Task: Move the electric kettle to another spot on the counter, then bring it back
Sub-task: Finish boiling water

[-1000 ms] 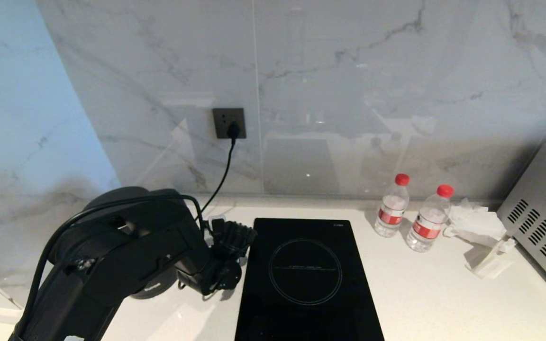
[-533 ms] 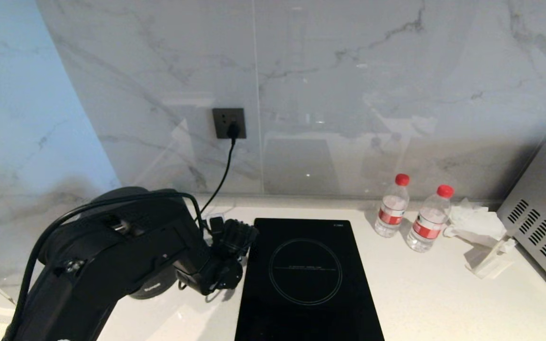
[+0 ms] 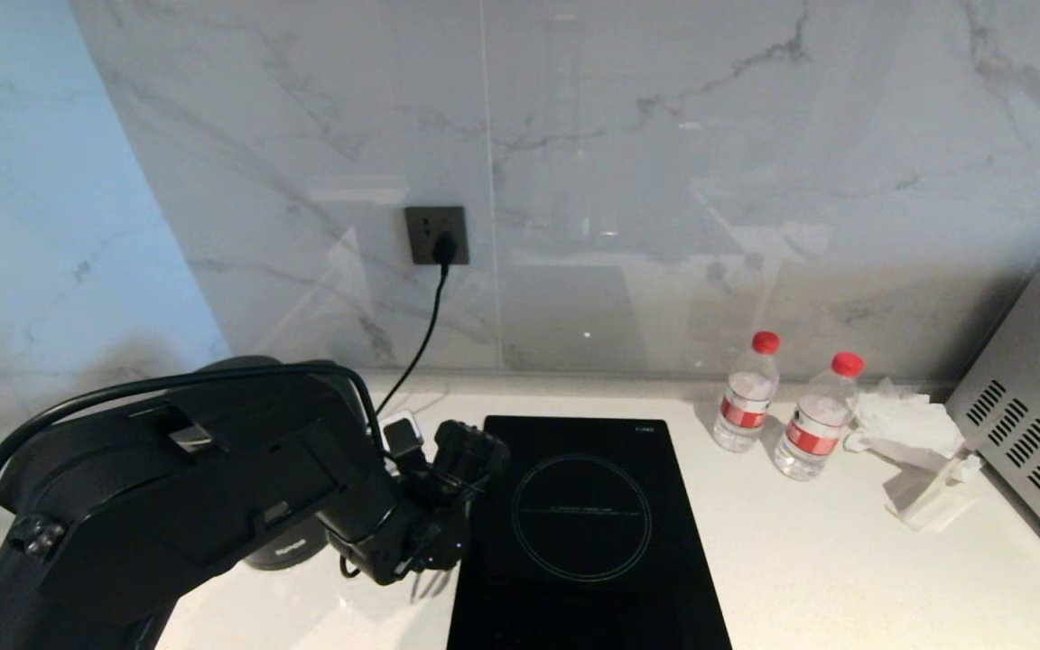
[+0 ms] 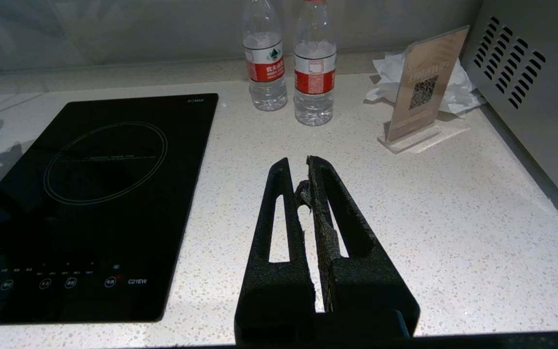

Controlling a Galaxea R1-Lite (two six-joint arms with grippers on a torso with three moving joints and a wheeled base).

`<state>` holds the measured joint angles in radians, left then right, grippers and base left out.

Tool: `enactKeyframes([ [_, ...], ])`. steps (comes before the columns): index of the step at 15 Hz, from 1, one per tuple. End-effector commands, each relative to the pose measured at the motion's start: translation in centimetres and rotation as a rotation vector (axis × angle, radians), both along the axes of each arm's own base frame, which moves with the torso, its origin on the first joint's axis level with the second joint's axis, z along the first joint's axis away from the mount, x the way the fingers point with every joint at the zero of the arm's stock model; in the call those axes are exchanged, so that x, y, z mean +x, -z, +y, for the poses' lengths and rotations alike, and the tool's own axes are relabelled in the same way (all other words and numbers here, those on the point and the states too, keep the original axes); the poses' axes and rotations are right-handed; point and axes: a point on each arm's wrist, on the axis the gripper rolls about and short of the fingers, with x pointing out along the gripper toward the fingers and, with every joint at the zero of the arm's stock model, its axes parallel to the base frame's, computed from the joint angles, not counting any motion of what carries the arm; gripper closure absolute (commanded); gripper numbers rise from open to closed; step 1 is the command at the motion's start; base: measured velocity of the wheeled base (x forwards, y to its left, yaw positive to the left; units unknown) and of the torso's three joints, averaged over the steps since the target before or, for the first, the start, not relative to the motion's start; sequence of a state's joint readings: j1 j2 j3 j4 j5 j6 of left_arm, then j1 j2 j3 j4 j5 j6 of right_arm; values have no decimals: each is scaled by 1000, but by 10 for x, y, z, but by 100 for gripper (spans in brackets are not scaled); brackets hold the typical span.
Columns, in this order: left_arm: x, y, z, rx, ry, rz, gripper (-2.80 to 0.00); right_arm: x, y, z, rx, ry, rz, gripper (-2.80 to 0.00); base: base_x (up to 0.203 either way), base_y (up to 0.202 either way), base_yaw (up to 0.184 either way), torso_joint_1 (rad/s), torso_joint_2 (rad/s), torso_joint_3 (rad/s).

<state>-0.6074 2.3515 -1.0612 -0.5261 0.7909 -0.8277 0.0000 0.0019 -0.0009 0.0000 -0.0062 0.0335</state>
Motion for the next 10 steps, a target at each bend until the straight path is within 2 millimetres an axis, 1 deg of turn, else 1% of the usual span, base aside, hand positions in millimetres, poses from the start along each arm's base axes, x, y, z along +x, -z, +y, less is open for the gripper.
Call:
enactKeyframes([
  [1, 4, 0, -3, -13, -9, -16, -280, 0, 0, 0, 0, 0, 0, 0, 0, 0, 0, 0, 0, 0],
  [4, 16, -7, -8, -19, -15, -24, -280, 0, 0, 0, 0, 0, 0, 0, 0, 0, 0, 0, 0, 0],
  [7, 33, -9, -2, -11, -49, -13, -280, 0, 0, 0, 0, 0, 0, 0, 0, 0, 0, 0, 0, 0],
  [8, 38, -7, 2, -3, -61, -6, -280, 0, 0, 0, 0, 0, 0, 0, 0, 0, 0, 0, 0, 0],
  [10, 50, 9, 6, 41, -79, 38, -280, 0, 0, 0, 0, 0, 0, 0, 0, 0, 0, 0, 0, 0],
])
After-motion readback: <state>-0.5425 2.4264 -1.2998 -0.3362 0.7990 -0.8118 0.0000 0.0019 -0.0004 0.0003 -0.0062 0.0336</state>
